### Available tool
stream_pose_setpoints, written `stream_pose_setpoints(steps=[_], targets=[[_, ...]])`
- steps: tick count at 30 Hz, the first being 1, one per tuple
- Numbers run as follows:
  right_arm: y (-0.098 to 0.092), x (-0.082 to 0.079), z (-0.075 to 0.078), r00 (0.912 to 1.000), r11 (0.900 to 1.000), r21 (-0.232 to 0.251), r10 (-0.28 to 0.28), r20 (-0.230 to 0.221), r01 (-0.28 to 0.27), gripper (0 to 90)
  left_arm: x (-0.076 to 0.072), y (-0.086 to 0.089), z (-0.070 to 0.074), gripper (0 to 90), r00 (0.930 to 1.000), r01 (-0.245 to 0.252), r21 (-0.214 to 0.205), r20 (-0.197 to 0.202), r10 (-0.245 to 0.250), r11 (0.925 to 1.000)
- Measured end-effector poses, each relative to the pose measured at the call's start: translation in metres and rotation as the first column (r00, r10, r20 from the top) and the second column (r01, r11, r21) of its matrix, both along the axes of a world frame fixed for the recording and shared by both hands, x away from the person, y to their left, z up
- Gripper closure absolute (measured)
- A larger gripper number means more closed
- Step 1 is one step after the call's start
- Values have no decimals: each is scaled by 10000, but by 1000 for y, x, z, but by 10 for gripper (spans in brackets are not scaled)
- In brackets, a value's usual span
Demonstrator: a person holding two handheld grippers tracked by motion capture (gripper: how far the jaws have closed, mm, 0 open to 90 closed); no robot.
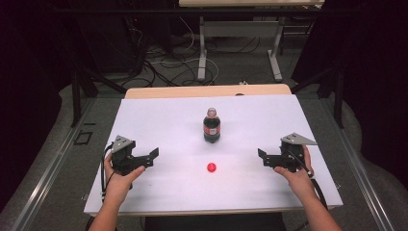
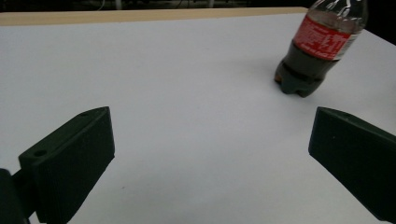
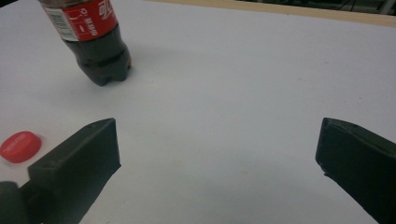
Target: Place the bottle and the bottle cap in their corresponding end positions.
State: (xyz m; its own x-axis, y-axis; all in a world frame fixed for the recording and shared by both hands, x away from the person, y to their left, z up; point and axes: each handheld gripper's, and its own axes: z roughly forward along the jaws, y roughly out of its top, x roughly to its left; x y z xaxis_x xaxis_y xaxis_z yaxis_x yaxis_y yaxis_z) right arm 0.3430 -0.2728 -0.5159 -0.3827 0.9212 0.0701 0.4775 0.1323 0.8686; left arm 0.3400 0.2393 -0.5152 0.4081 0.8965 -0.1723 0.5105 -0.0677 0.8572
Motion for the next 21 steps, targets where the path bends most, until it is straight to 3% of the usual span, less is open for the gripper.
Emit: stream_pose_setpoints(steps=[5, 9, 13, 21], targets=[[-8, 3, -9, 9994, 9995, 58, -308, -167, 309, 0, 1, 13, -9, 6, 9990, -421, 206, -167, 424, 9989], [-12, 4, -17, 9983, 9979, -386, -534, -250, 524, 0, 0, 22, -15, 6, 9974, -685, -23, -208, 684, 9976], [-20, 6, -26, 9967, 9964, -490, -707, -398, 687, 0, -1, 31, -22, 7, 9950, -978, -414, -267, 967, 9943], [-37, 9, -36, 9899, 9916, -463, -1240, -694, 1210, 0, 1, 46, -35, 10, 9853, -1588, -470, -717, 1553, 9862]])
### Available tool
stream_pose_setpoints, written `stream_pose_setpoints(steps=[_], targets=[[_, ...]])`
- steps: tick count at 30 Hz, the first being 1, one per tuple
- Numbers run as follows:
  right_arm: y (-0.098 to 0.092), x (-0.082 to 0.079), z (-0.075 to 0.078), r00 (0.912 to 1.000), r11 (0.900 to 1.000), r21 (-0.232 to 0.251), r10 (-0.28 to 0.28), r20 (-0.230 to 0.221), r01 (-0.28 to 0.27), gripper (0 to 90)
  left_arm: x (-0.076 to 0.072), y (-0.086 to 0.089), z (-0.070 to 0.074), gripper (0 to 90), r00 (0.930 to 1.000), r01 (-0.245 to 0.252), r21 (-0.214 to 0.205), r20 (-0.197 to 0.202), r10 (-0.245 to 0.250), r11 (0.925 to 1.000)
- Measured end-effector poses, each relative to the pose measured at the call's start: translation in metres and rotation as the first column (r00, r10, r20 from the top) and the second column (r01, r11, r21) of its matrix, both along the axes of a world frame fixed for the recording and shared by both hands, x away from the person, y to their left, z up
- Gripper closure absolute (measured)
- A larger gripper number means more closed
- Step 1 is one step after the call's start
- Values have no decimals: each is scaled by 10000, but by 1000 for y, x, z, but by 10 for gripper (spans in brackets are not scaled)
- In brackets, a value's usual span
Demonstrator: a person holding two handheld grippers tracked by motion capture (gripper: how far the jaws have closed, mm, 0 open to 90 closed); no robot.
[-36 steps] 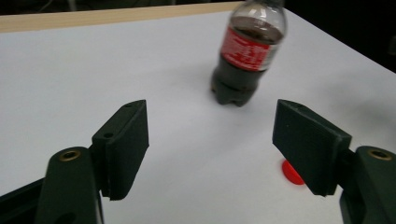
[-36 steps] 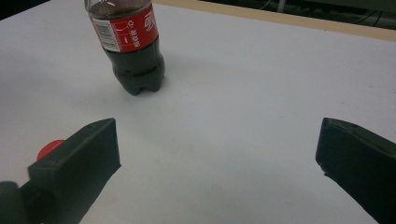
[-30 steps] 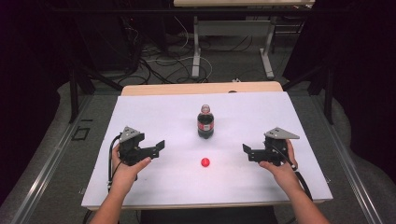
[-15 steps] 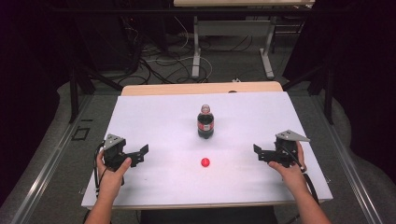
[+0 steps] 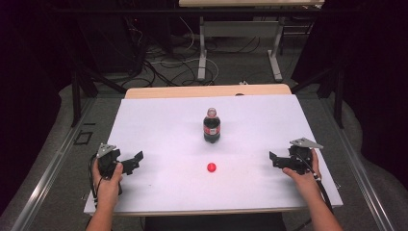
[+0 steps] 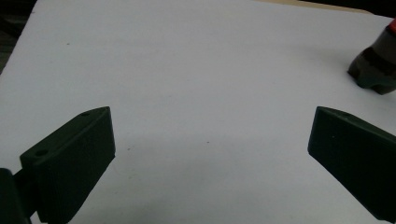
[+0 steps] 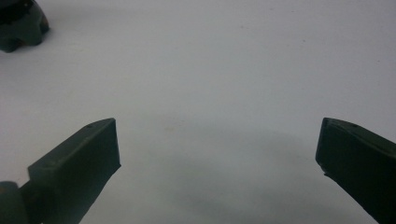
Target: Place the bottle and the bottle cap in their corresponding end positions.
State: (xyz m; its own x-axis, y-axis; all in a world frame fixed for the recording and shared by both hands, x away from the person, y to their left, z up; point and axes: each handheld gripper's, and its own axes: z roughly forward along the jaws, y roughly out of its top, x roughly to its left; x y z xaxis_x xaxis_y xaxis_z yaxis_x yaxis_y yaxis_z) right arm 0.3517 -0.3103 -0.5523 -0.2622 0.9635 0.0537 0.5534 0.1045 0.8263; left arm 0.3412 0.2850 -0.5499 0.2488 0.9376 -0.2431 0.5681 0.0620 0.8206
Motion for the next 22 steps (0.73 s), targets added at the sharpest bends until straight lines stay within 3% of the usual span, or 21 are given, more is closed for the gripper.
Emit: stream_pose_setpoints(steps=[6, 22], targets=[[-5, 0, -4, 9993, 9992, 262, -282, -229, 288, 0, 0, 1, -2, 9, 9999, -1, 77, -111, 1, 10000], [-1, 0, -4, 9998, 9999, 156, -52, -180, 55, 0, 1, -3, -4, 9, 9997, 145, 241, -209, -139, 9996]])
